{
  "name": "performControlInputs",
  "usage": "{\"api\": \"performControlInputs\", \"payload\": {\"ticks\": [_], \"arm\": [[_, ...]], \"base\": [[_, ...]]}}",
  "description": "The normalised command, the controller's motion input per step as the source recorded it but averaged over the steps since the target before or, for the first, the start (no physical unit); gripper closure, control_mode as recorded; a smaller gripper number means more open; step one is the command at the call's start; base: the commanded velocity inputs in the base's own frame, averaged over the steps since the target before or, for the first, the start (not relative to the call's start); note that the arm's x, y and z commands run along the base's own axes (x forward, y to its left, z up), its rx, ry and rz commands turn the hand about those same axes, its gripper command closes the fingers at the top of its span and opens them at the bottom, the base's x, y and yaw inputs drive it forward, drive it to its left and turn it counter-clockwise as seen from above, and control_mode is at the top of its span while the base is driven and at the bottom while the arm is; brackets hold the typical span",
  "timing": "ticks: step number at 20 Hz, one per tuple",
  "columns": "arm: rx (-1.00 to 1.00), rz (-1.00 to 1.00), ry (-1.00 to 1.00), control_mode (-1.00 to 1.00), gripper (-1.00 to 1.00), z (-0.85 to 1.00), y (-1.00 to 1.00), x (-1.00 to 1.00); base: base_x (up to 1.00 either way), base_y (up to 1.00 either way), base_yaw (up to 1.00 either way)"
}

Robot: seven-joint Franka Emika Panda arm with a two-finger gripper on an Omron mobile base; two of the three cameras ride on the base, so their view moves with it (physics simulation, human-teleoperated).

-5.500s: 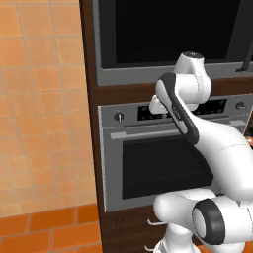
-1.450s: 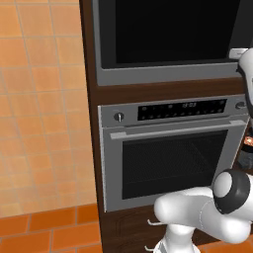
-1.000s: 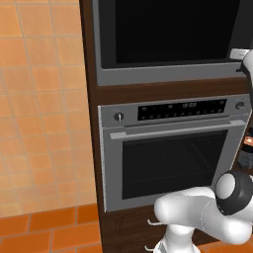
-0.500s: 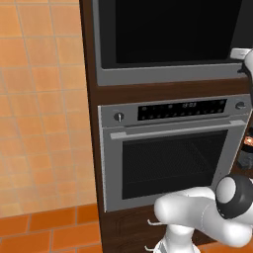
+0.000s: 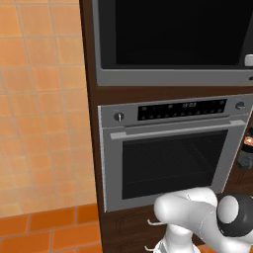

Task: Open the microwave, place the bowl with waffle inside the microwave, then close the microwave door and turn it on.

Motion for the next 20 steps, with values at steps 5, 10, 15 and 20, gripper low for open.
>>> {"api": "performControlInputs", "payload": {"ticks": [5, 10, 15, 20], "arm": [[-0.10, 0.00, 0.00, -1.00, 1.00, 0.00, 0.87, -1.00], [-0.15, -0.02, 0.00, -1.00, 1.00, 0.00, 1.00, -0.91], [-0.22, -0.05, 0.05, -1.00, 1.00, 0.00, 1.00, -0.75], [-0.27, -0.10, 0.10, -1.00, 1.00, 0.00, 1.00, -0.50]], "base": [[0.00, 0.00, 0.00], [0.00, 0.00, 0.00], [0.00, 0.00, 0.00], [0.00, 0.00, 0.00]]}}
